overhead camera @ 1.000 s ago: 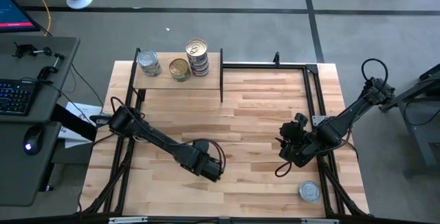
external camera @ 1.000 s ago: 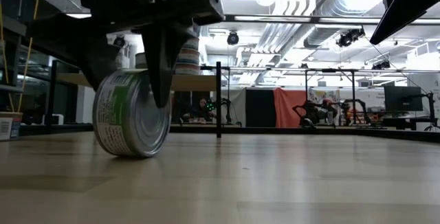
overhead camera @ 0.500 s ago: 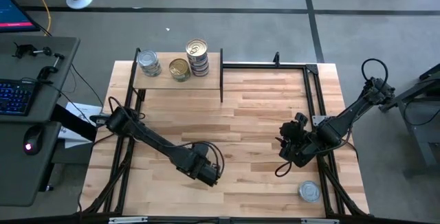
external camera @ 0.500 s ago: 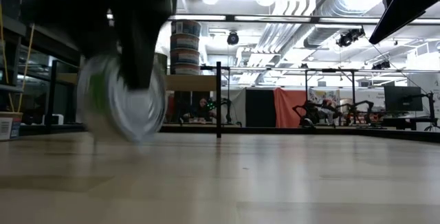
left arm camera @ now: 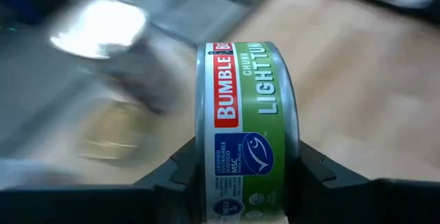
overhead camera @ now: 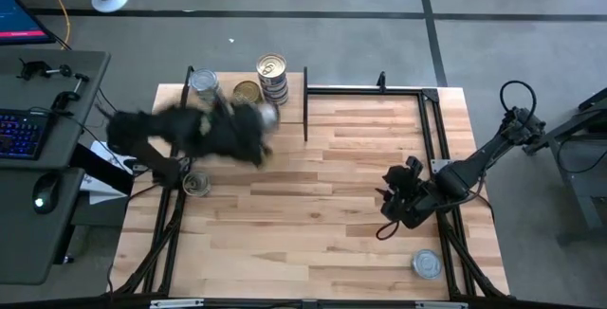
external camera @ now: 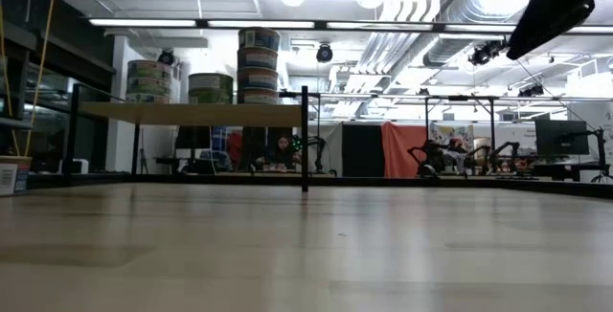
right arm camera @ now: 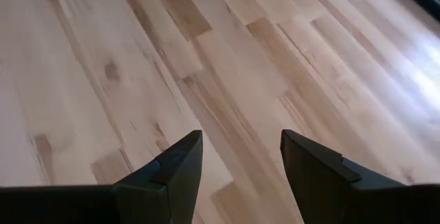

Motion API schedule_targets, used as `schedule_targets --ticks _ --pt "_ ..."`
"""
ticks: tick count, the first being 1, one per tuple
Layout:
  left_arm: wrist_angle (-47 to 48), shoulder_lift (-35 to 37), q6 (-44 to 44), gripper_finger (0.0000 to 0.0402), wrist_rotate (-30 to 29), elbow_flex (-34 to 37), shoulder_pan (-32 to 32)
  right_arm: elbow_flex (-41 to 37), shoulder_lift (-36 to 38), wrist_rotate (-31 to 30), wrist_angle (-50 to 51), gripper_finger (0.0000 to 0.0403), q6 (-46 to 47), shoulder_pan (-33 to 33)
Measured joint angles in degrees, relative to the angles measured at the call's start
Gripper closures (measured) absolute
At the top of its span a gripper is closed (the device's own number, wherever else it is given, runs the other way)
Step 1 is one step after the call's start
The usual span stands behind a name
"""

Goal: Stack canned seafood by type on shelf
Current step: Stack the green-white tuna can on top of the green-white tuna cans on the shelf

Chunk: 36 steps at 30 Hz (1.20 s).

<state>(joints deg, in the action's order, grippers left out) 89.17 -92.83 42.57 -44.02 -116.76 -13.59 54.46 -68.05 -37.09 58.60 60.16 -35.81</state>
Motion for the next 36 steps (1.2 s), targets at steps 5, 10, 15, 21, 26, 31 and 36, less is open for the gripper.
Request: schedule_targets --ticks 5,10,15,21,26,31,36 --pt "-0.8 5.9 -13.8 0.0284 -1.6 -0.7 15.3 0.0 -0.5 0.7 -3.7 0.0215 6.8 1.8" --pt "-2.7 8.3 -28.1 0.0284 -1.6 -0.6 23.7 0.0 -0.7 -0.3 -9.0 0.0215 13.6 2.5" --pt "-3.1 13.8 -34.1 0.0284 -0.7 2.1 24.5 0.0 -1.2 -0.7 -12.9 0.0215 14.5 5.0" --pt "-13.6 32.8 -31.6 0.0284 -4.0 18.6 21.7 0.0 -3.2 2.1 -15.3 0.0215 14.5 8.9" --pt "-13.6 41.9 -35.8 0.0284 -4.4 30.6 22.3 0.0 -5.3 7.6 -15.1 0.0215 12.5 11.4" --pt "-4.8 36.9 -43.0 0.0284 -7.5 32.5 23.9 0.0 -6.8 11.3 -15.3 0.0215 7.7 13.2" --pt "-5.2 31.4 -53.9 0.0284 -15.8 34.1 24.5 0.0 -7.9 10.6 -15.4 0.0215 5.0 14.2"
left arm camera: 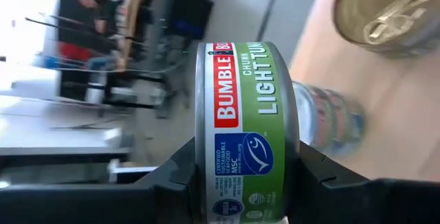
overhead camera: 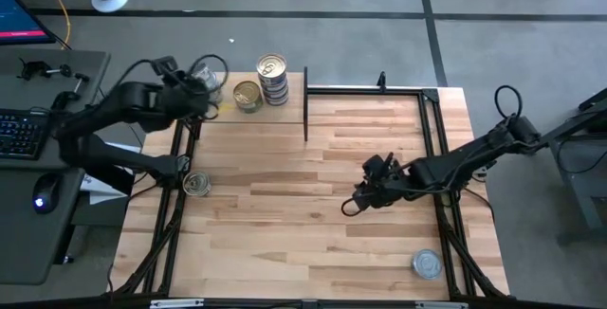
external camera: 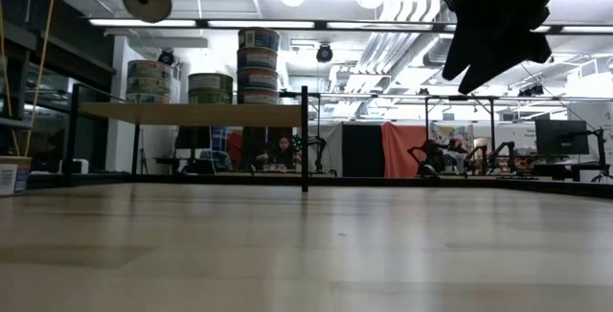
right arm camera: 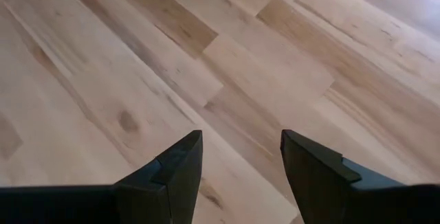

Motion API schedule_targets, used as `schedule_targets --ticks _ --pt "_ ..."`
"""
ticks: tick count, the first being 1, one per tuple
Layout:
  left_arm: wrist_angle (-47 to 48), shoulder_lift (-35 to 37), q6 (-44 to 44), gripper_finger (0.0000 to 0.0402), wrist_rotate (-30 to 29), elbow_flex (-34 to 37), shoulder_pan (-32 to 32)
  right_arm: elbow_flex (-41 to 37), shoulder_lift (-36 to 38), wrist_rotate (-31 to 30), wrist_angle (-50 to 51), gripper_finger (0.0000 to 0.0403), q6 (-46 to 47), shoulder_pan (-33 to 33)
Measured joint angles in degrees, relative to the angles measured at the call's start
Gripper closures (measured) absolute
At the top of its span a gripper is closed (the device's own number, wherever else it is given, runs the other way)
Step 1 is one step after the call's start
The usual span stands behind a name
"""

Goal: Stack canned seafood by type on shelf
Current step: Stack the green-white tuna can on top of the green-white tuna cans on the shelf

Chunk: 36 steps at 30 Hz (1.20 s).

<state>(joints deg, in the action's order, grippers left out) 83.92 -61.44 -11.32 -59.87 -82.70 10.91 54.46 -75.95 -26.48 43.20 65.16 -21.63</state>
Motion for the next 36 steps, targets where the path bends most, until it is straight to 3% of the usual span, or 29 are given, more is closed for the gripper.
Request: schedule_targets --ticks 9,19,26,31,36 --pt "0.6 -1.9 -4.1 0.0284 -13.2 5.3 0.0 0.0 -2.6 -3.9 -0.3 0.0215 -3.7 0.0" --pt "-0.1 -0.8 5.7 0.0284 -15.7 17.9 0.0 0.0 -5.9 -3.0 -2.0 0.0215 -3.8 0.0" --pt "-1.6 0.7 13.5 0.0284 -16.4 20.9 -0.5 0.0 -5.9 -2.7 -2.4 0.0215 -3.7 0.0" --pt "-2.1 2.3 13.6 0.0284 -16.0 20.4 -0.7 0.0 -5.9 -8.8 -2.8 0.0215 -2.9 0.3" --pt "-5.0 2.9 6.6 0.0284 -15.3 19.8 -1.3 0.0 -5.9 -15.0 -4.6 0.0215 -0.9 2.8"
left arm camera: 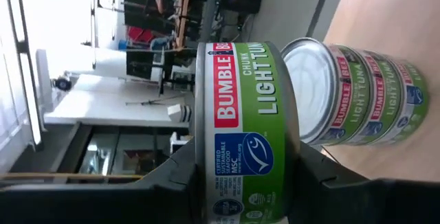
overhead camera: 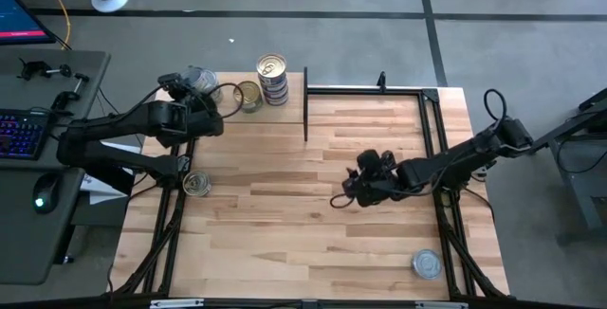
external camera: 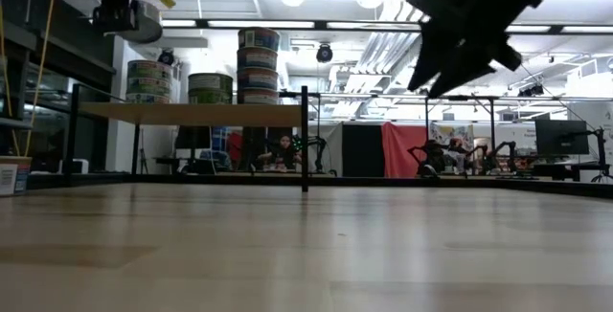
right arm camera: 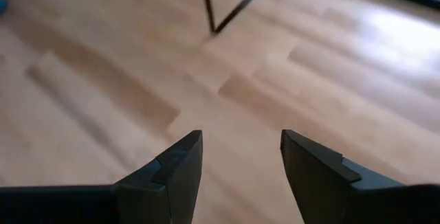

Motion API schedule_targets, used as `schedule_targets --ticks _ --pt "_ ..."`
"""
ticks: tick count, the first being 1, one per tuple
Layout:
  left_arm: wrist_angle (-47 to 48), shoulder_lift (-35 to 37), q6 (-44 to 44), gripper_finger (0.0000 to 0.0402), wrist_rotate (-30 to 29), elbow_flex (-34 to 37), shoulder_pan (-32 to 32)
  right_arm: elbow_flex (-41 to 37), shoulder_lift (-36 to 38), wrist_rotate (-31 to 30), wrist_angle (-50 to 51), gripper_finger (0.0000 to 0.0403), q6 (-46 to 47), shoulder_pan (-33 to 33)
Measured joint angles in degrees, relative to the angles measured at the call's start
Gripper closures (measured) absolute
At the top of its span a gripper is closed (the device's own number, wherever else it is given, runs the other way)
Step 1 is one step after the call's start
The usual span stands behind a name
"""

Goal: Stack canned seafood by type on shelf
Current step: Stack the green-white tuna can on top of the green-white tuna cans on the shelf

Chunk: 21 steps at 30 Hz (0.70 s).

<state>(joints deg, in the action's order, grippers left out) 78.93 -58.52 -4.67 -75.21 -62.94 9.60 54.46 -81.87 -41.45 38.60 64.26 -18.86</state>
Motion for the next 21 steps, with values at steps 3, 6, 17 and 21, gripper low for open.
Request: schedule_targets --ticks 3,6,17,21 --pt "-0.9 -0.1 -2.7 0.0284 1.1 0.0 0.0 0.0 0.0 -3.3 -2.0 0.0215 -2.0 1.8" --pt "-0.9 0.0 -4.1 0.0284 1.5 0.5 0.0 0.0 0.0 -4.9 -3.4 0.0215 -5.0 3.2" --pt "-3.3 -1.3 -7.0 0.0284 2.2 2.3 1.4 0.0 0.0 -4.9 -3.3 0.0215 -5.8 4.3" --pt "-3.7 -1.7 -7.0 0.0284 4.5 2.3 2.8 0.0 0.0 -4.9 -3.3 0.0215 -6.2 4.3"
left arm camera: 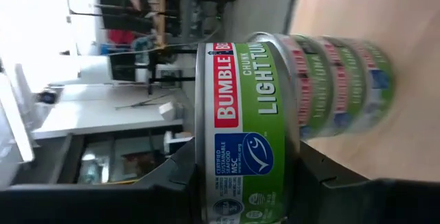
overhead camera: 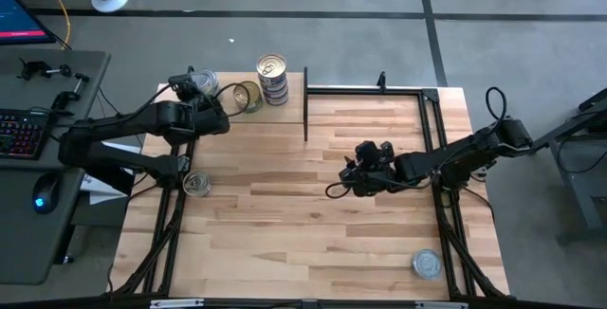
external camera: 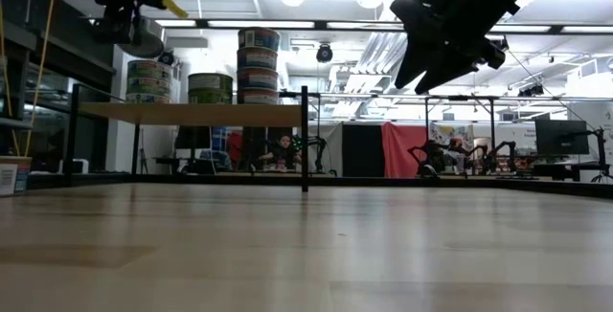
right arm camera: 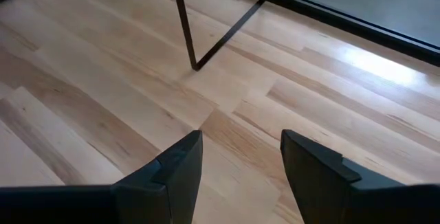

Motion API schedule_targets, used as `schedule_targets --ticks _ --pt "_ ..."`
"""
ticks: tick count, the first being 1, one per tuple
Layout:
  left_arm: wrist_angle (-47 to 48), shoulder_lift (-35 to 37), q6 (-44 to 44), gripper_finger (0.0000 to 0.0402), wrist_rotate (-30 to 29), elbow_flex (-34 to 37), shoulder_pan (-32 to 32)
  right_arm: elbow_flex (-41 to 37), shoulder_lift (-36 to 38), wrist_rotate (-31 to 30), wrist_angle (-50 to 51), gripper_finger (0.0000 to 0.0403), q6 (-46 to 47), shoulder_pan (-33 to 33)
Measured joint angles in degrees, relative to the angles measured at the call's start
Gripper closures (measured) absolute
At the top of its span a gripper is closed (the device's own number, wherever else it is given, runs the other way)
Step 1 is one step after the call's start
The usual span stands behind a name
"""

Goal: Stack canned seafood by type on shelf
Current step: Stack the green-white tuna can on top of the green-white tuna cans on the shelf

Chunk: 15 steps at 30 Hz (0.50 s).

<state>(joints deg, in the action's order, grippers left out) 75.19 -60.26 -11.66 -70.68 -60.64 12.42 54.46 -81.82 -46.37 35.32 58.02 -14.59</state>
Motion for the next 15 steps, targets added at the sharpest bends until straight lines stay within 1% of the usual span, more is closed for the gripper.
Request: schedule_targets --ticks 3,10,13,15 --pt "-0.1 0.0 0.0 0.0284 2.6 0.0 1.4 0.0 0.0 0.0 0.0 0.0215 0.0 0.0" --pt "-1.7 0.1 -1.3 0.0284 1.9 0.0 5.6 0.0 0.0 0.0 0.2 0.0215 0.0 0.0" --pt "-4.1 0.1 -4.2 0.0284 2.1 0.0 7.1 0.0 0.0 0.3 0.2 0.0215 0.0 0.0" --pt "-7.1 0.1 -6.7 0.0284 3.3 0.0 7.8 0.0 0.0 0.3 0.2 0.0215 -0.1 0.0"
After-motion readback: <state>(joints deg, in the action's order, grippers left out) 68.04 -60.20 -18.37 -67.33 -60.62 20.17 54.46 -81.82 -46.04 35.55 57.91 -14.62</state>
